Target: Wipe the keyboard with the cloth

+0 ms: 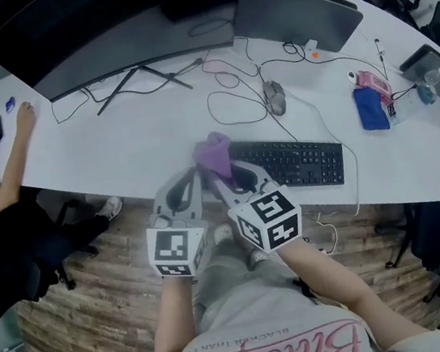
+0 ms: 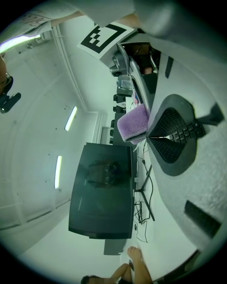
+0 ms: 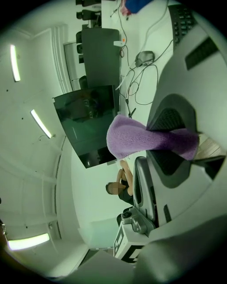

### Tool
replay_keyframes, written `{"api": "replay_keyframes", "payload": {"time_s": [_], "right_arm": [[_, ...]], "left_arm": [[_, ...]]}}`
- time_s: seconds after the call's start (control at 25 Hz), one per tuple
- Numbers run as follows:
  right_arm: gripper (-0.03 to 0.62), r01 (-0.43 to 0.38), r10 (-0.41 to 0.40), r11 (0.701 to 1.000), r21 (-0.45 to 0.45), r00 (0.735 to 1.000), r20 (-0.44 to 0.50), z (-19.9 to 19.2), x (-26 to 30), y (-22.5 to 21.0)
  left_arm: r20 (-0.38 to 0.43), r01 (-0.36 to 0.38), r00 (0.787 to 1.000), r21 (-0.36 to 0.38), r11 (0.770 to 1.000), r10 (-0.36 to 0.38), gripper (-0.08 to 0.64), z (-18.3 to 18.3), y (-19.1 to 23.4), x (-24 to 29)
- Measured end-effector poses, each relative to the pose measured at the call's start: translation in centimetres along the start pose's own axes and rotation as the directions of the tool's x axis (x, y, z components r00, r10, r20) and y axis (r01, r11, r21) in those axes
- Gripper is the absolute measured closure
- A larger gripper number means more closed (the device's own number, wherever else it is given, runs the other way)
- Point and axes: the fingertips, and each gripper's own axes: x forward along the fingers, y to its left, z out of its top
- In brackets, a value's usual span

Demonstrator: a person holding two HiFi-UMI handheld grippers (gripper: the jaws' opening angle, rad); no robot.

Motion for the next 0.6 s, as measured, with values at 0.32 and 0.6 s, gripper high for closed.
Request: {"api": "replay_keyframes", "payload": {"time_s": [0.32, 0.6], "right_arm": [[0.502, 0.024, -0.018, 0.998, 0.060, 0.996, -0.091, -1.6, 6.1, -1.3], [0.502, 0.043, -0.030, 0.996, 0.083, 0.988, -0.153, -3.3, 10.4, -2.2]], "left_arm": [[-0.067, 0.013, 0.998, -0.043, 0.999, -0.016, 0.554, -2.7, 4.1, 2.8], [-0.114, 0.040, 0.992, -0.065, 0.997, -0.048, 0.554, -4.7, 6.5, 4.9]]}}
